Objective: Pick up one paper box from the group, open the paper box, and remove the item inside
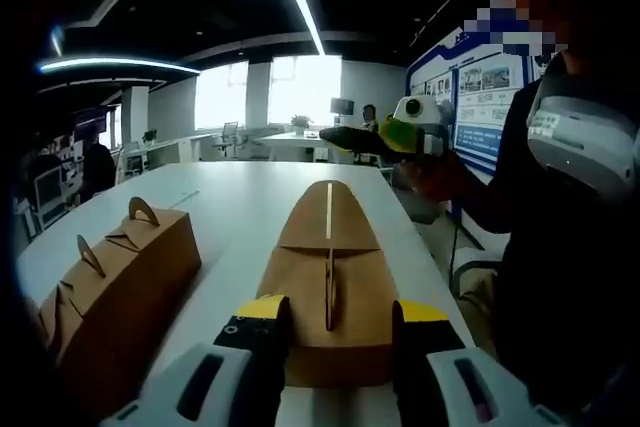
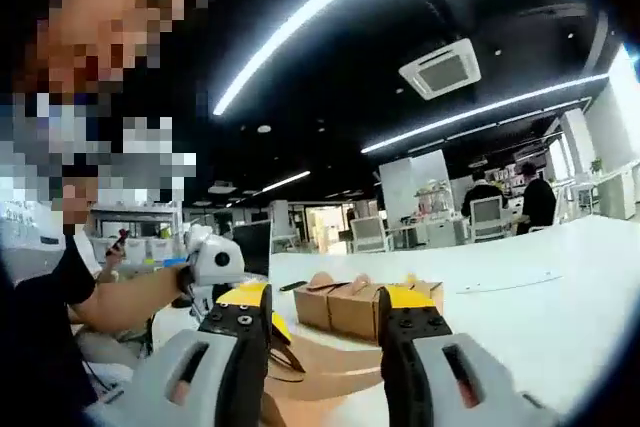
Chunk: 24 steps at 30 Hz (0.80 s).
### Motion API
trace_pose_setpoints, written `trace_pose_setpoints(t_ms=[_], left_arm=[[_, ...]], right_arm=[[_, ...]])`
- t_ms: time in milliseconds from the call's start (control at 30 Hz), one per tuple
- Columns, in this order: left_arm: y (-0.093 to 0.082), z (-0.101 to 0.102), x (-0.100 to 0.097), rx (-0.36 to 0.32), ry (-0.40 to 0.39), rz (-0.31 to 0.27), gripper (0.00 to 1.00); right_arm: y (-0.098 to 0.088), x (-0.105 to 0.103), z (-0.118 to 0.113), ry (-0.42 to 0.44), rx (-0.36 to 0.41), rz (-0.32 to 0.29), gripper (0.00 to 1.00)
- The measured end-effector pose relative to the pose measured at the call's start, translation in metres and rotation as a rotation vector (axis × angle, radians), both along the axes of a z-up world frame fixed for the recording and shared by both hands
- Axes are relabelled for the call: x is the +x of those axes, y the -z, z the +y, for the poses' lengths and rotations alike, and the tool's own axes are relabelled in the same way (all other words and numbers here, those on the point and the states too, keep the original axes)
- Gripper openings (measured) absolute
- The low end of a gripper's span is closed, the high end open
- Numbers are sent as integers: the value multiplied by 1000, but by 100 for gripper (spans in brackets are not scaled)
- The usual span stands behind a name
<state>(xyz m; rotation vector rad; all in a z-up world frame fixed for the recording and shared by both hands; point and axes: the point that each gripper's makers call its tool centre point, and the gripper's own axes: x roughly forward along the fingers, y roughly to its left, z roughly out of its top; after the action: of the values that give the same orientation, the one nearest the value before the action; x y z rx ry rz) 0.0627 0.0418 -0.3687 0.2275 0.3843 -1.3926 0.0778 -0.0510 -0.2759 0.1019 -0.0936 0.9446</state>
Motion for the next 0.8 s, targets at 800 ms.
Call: trace_pose_setpoints(t_ms=[800], left_arm=[[0, 1, 0, -9, 4, -5, 42]], right_arm=[[58, -17, 35, -223, -466, -10, 35]])
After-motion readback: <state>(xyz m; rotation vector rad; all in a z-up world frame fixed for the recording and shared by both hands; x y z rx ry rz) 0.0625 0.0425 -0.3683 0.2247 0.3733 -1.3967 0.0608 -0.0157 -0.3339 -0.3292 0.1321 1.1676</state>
